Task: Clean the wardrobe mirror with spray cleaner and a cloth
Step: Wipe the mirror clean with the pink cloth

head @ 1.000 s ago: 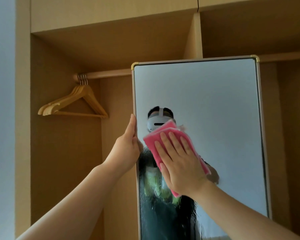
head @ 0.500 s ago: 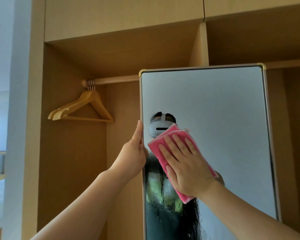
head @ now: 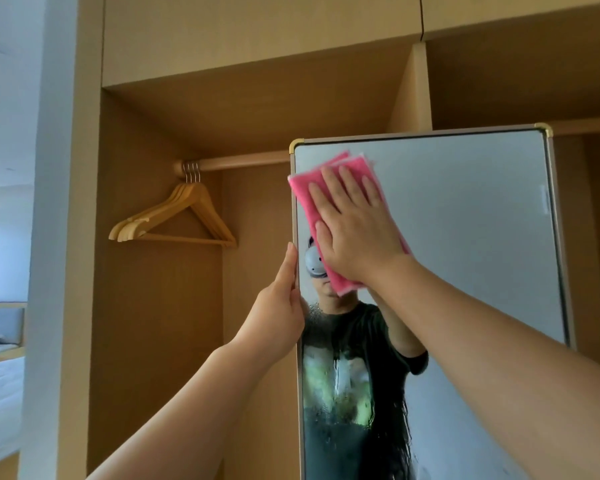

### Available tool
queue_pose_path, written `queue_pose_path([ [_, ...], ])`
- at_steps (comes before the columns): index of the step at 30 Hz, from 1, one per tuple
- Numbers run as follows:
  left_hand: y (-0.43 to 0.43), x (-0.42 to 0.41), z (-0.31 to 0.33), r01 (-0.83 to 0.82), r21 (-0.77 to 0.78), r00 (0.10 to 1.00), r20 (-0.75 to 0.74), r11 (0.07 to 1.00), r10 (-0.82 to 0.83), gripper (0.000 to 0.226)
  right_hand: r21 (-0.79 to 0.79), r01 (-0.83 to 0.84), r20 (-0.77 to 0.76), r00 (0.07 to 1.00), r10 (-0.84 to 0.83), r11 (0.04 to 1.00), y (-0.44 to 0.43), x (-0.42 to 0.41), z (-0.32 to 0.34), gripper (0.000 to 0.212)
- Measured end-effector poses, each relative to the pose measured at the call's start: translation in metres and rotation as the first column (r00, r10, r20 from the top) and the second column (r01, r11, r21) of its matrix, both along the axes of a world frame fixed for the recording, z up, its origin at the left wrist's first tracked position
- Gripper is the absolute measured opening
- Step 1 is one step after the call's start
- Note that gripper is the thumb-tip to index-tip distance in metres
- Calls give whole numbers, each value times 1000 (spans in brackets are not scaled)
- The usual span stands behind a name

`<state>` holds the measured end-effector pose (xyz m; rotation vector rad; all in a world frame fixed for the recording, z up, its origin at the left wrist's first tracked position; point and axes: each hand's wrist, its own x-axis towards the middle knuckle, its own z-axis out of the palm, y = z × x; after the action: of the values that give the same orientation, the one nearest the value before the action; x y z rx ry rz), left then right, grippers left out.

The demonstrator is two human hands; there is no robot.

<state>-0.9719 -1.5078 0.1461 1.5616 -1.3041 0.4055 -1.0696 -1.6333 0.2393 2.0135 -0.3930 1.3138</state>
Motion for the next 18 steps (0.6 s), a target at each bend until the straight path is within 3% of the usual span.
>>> queue_pose_path([
  [8, 0, 2, -1, 25, 2, 1000, 8, 1000, -25, 71, -23, -13, 67, 998, 14, 1000, 6, 12, 19, 59],
  [18, 4, -1, 0, 58, 35, 998, 12, 998, -59, 74, -3, -57, 39, 998, 58, 998, 5, 13, -33, 58],
])
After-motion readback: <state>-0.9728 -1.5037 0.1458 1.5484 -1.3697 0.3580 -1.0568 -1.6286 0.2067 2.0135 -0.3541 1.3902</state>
